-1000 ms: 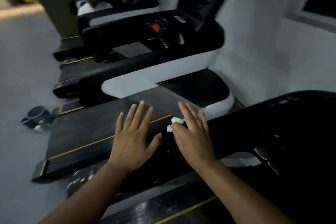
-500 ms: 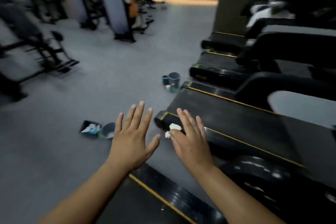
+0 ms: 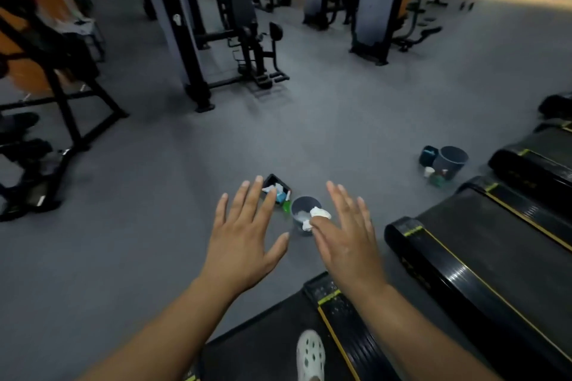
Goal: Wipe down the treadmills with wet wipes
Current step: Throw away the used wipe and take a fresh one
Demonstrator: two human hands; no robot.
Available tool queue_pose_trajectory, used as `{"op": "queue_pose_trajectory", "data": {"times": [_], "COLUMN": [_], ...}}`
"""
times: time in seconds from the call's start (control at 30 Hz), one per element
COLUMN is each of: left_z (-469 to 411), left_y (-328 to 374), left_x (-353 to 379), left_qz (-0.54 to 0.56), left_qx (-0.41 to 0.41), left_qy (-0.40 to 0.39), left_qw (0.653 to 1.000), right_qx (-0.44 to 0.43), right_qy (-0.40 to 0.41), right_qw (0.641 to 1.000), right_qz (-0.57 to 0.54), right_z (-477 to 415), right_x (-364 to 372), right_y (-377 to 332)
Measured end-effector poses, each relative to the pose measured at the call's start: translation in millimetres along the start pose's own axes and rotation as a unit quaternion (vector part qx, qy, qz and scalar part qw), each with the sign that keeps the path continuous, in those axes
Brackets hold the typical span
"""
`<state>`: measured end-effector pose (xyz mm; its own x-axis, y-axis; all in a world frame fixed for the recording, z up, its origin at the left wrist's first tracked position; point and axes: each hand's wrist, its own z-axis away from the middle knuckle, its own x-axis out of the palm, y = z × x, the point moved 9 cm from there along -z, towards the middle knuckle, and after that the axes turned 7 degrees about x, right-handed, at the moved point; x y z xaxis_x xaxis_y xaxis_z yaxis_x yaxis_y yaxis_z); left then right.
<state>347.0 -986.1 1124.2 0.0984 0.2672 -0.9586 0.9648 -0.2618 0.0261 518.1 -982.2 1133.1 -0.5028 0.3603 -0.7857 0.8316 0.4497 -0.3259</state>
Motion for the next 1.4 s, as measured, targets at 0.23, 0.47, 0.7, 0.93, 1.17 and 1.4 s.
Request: {"op": "queue_pose_trajectory", "data": {"times": [0.23, 0.47, 0.7, 0.93, 1.17, 1.4], "left_z": [-85, -203, -304, -356, -374, -441], "left_y": [-86, -172, -247, -329, -400, -392], "left_x": [71, 114, 179, 344, 447, 494], "left_qz": [-0.012, -0.001, 0.014, 0.067, 0.124, 0.128], "left_qx": [-0.023, -0.035, 0.023, 0.113, 0.173, 0.253], "left_qy": [-0.018, -0.025, -0.026, 0.000, -0.037, -0.085], "left_qw": [1.000, 0.999, 0.999, 0.991, 0.976, 0.955], "right_qx": [-0.006, -0.003, -0.001, 0.052, 0.170, 0.261], "right_qy": [-0.023, -0.008, 0.028, 0.065, 0.075, 0.039], "right_qw": [1.000, 1.000, 1.000, 0.994, 0.979, 0.958], "right_qz": [-0.015, -0.024, -0.011, 0.072, 0.079, 0.113], "right_z": [-95, -220, -297, -317, -320, -319], "right_x": [115, 194, 282, 465, 579, 604], "right_y": [28, 59, 80, 118, 129, 169]}}
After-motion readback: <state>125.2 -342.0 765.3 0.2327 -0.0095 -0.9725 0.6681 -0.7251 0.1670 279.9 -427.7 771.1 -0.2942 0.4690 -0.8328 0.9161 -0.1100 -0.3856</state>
